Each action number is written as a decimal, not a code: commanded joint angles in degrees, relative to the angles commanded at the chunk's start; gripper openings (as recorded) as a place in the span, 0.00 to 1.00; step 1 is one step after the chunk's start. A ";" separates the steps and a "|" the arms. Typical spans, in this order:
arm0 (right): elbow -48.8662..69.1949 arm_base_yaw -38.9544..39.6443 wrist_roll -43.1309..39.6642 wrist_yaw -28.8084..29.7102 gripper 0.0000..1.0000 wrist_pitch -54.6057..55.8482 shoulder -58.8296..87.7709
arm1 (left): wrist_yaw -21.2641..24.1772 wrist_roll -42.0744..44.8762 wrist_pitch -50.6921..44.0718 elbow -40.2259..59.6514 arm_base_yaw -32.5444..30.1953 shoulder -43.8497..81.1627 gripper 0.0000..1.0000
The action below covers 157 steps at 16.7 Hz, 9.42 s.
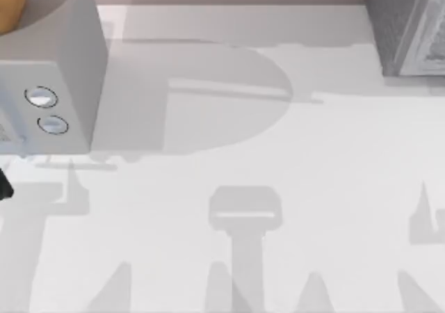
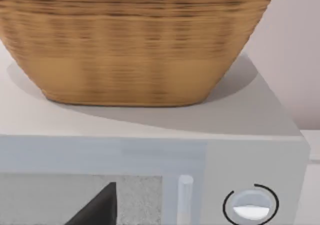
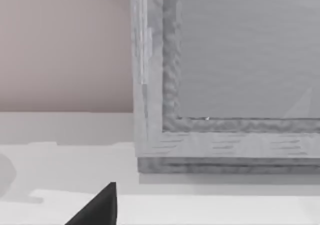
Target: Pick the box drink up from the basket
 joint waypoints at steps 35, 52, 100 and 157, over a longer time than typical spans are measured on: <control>0.00 0.00 0.00 0.00 1.00 0.00 0.00 | 8.89 1.27 23.30 53.89 7.30 75.88 1.00; 0.00 0.00 0.00 0.00 1.00 0.00 0.00 | 8.77 1.27 23.34 54.81 7.16 76.84 0.17; 0.00 0.00 0.00 0.00 1.00 0.00 0.00 | 3.20 1.13 -8.74 43.86 2.56 33.40 0.00; 0.00 0.00 0.00 0.00 1.00 0.00 0.00 | -59.71 6.87 60.08 -8.79 -42.20 43.18 0.00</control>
